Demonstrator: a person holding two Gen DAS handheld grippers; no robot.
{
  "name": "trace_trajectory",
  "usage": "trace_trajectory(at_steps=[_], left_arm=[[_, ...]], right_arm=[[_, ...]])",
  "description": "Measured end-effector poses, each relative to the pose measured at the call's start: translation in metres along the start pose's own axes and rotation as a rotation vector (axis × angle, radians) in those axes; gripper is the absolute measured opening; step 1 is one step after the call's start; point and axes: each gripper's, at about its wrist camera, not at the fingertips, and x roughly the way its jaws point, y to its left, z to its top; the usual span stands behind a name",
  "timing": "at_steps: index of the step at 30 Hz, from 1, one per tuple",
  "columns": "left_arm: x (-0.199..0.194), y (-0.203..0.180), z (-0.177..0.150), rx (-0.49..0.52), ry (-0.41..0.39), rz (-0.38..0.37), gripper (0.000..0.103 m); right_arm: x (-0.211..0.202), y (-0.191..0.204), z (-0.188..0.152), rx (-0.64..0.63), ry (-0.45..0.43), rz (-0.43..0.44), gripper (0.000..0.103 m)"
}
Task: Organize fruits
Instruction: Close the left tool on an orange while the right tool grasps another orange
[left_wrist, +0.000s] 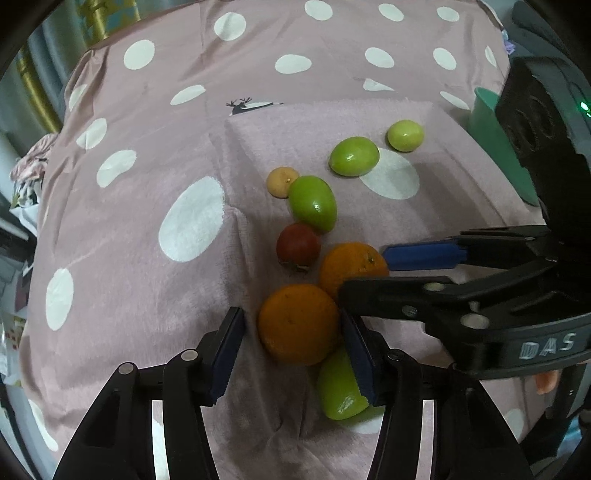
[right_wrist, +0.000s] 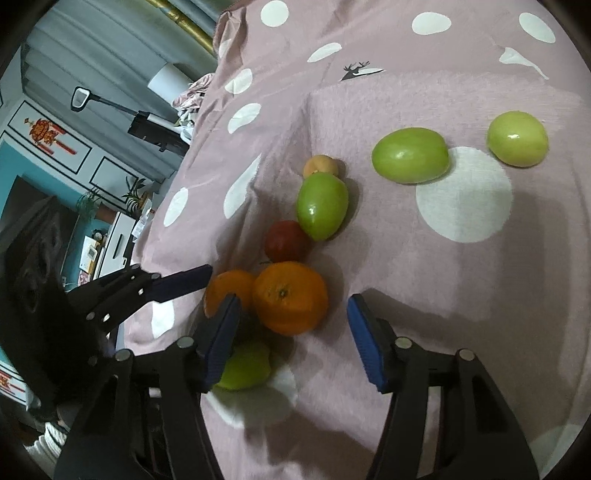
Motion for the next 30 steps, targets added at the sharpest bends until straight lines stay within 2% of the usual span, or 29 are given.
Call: trace_trajectory(at_steps=[2,6,13,16,17,18,21,23,26,30], left_arm=[[0.001,-0.002,0.001,0.007,0.000,0.011,0.055],[0.002,-0.002,-0.001,-0.005,-0.007,0.005,0.055],[0.000,-0.005,-0.001,0.016,-0.016,0.026,0.055],[-0.004,-0.016,-0.004,0.080,-0.048,0.086,0.053],[-0.005,-0.022,-0.006,0.114,-0.063,0.111,0.049],[-0.006,-0.028,-0.007,0.143,-0.074,0.115,0.045],[-0.006,-0.038,-0.009,0.194,-0.092,0.120,0.045],[-0.001,-0.028,-0.002,0.142,-0.054,0.100,0.045],[0.003,-0.009,0.008,0.062,-0.015,0.008,0.045],[0.017,-0.013,0.013,0.088,0.037,-0.009,0.046]], right_arm=[[0.003,-0.001,0.001,-0.001,0.000,0.016,0.044],[0.003,-0.003,0.000,0.017,-0.007,0.041,0.043],[-0.020,-0.022,-0.009,0.055,-0.030,0.017,0.043],[-0.029,-0.031,-0.016,0.076,-0.037,0.028,0.043],[-0.031,-0.034,-0.017,0.083,-0.040,0.033,0.043],[-0.034,-0.036,-0.019,0.089,-0.044,0.039,0.043],[-0.037,-0.040,-0.023,0.101,-0.050,0.048,0.043],[-0.038,-0.041,-0.025,0.109,-0.054,0.053,0.043],[-0.038,-0.042,-0.026,0.112,-0.057,0.070,0.043],[-0.035,-0.044,-0.026,0.112,-0.049,0.076,0.043]])
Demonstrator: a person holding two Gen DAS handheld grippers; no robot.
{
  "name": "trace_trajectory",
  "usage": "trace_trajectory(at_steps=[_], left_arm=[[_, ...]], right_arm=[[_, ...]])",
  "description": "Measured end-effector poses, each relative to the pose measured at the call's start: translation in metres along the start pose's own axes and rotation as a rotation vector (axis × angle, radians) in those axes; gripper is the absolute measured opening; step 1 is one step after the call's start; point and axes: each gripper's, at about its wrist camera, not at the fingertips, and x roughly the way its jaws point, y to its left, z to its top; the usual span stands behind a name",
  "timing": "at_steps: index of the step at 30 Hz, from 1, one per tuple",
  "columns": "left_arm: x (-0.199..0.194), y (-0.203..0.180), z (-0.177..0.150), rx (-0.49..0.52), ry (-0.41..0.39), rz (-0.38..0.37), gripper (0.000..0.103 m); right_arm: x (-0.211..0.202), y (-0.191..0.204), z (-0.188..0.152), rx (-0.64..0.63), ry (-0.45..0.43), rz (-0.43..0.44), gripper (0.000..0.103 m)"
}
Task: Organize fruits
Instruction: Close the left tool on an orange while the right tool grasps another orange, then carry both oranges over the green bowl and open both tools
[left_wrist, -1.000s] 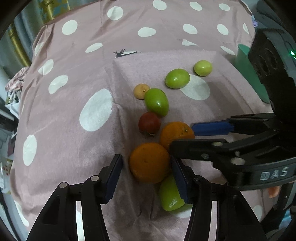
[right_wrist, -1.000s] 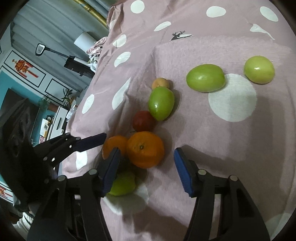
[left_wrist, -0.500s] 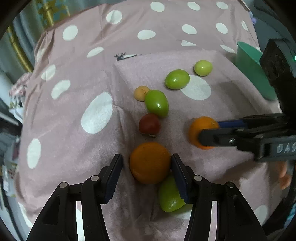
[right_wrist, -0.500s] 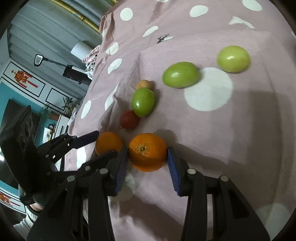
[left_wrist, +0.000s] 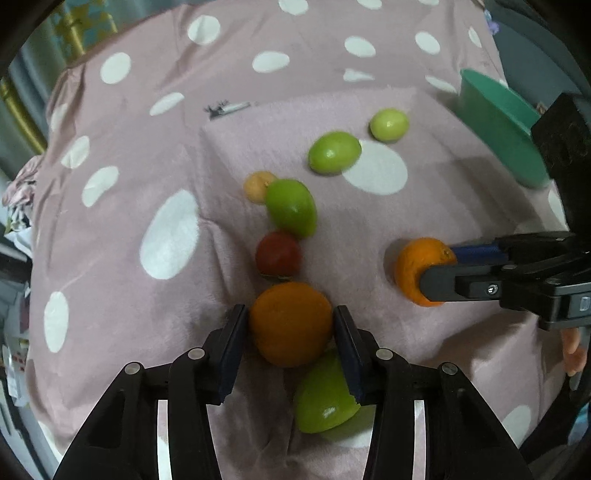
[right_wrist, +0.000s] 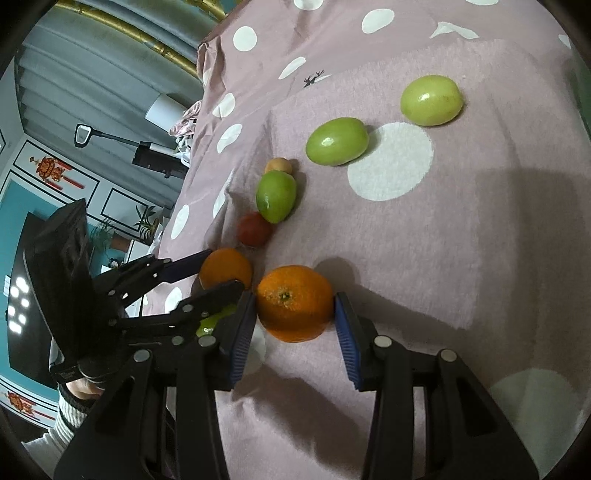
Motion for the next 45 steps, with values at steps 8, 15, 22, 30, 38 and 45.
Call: trace_trajectory(at_steps=[8,15,22,30,38,45], left_arm=[[0.013,-0.001,0.003,-0.069,0.016,-0.055,0.046],[0.003,0.001,0.001,-0.131,-0.024,-0.090,0.046],[-0.022,0.008,-0.002,-0.201,-0.082,-0.120,0.046],[-0.055,0.019,0.005,-0.264,-0.173,-0.151,0.046],[-0.086,0.014,0.016,-0.260,-0.240,-0.154,0.046],[-0.093,-0.011,0.027,-0.214,-0.255,-0.176,0.046]], right_arm=[[0.000,0.000,0.003,-0.023,0.005,-0.015,0.043],[-0.008,-0.001,-0.001,-0.027,-0.009,-0.027,0.043],[-0.026,-0.004,-0.006,-0.024,-0.039,-0.040,0.043],[-0.059,-0.007,-0.012,-0.009,-0.105,-0.049,0.043],[-0.099,-0.006,-0.019,-0.011,-0.192,-0.041,0.043],[-0.126,-0.009,-0.024,-0.007,-0.253,-0.042,0.043]])
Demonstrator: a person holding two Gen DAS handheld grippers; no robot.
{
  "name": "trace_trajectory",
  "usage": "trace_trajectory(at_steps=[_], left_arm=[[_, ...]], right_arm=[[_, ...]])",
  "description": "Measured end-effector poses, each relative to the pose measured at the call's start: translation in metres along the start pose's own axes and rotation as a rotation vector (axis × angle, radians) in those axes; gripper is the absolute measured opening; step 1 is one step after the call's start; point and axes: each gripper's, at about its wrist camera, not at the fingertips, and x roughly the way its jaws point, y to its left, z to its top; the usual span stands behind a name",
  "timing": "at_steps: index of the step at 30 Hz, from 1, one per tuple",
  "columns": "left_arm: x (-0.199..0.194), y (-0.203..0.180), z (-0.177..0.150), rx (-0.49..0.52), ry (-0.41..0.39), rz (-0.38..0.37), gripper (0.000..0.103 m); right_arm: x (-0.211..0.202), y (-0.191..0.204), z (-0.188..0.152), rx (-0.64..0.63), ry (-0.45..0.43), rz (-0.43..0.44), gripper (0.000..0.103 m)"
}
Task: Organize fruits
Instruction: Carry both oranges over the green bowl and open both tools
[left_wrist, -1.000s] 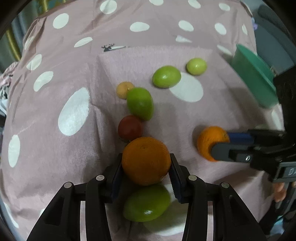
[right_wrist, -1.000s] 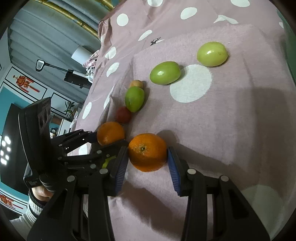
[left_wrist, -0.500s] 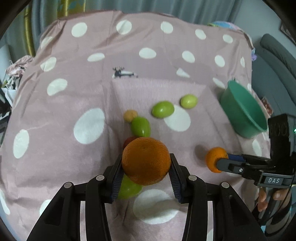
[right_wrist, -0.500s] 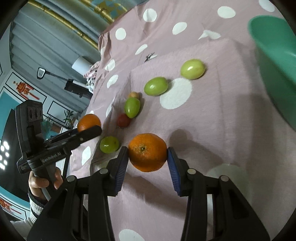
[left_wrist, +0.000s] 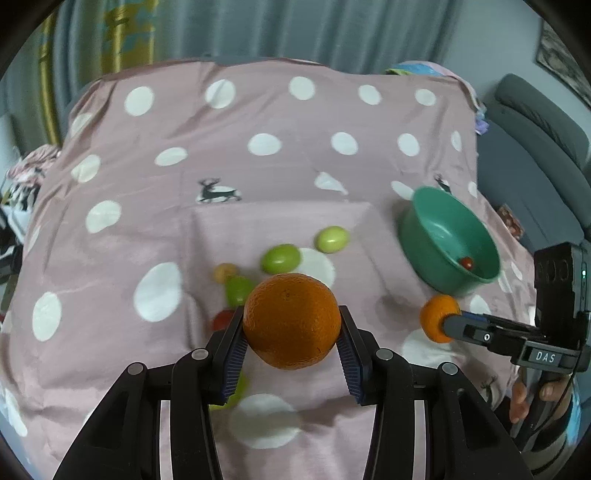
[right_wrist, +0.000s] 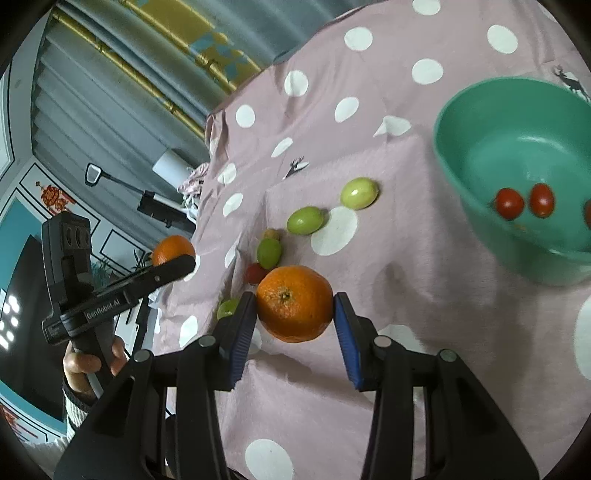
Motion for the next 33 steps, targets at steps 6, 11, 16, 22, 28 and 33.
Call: trace_trajectory(at_steps=[6,11,16,22,28,33], left_arm=[[0.005,-0.030,0.007,0.041,-0.005,-0.040,0.046],[0.012,-0.057,0.016,0.086,0.000,-0.068,0.046],[0.022,-0.085,0.025,0.130,0.000,-0.105,0.046],[0.036,-0.117,0.040,0.169,-0.001,-0.161,0.046],[0.052,-0.150,0.055,0.210,0.004,-0.214,0.046],[0.067,-0.174,0.062,0.246,0.020,-0.245,0.046]], right_arm=[[-0.021,-0.008,0.004,0.011,-0.048,-0.010,0.043],[-0.041,-0.017,0.005,0.024,-0.090,-0.021,0.043],[-0.061,-0.029,0.010,0.043,-0.139,-0.040,0.043],[-0.081,-0.046,0.019,0.065,-0.191,-0.068,0.043],[-0.098,-0.064,0.024,0.089,-0.239,-0.098,0.043],[-0.106,-0.080,0.027,0.111,-0.257,-0.126,0.043]])
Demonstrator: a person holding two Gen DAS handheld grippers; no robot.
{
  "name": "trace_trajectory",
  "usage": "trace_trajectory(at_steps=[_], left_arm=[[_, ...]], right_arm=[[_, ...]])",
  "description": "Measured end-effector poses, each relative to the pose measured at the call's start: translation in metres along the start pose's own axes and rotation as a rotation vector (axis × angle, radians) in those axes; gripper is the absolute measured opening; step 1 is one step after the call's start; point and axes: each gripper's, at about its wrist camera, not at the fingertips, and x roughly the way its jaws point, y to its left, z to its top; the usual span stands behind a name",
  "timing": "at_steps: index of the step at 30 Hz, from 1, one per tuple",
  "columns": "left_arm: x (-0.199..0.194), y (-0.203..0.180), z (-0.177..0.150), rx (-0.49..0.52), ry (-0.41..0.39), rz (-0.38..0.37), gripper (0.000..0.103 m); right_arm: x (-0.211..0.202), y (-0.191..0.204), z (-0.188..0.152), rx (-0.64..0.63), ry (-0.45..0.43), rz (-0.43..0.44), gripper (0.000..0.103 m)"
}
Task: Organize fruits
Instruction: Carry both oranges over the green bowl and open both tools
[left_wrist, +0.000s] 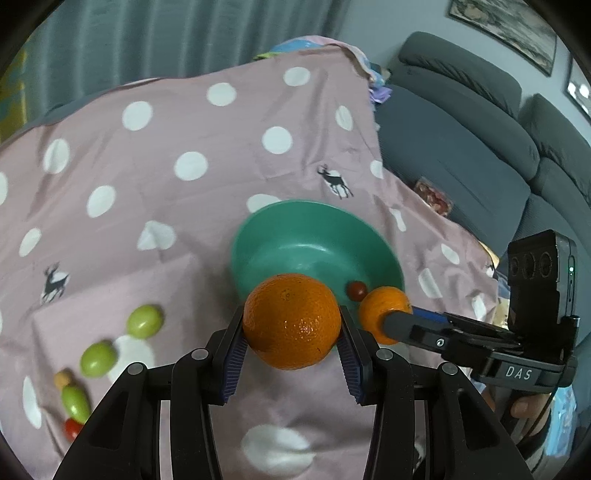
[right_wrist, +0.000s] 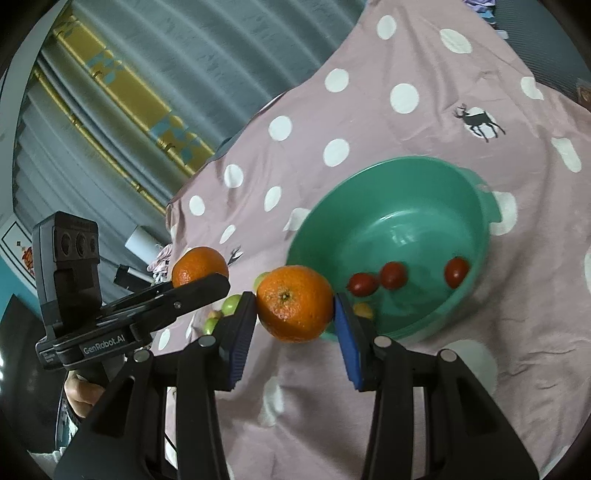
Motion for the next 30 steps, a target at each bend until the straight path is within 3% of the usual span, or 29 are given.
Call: trace_trajectory(at_steps=[19,30], left_arm=[[0.065,-0.012,0.010,0.038,0.105,0.014,0.046],[0.085,-0.017,0.010,0.086,0.141,0.081,0.046]], right_arm=[[0.012,-0.035,0.009,0.022,0.013,-0.082,0.043],[0.022,-0.032,0.011,-0.038,0.050,-0.164,0.044]])
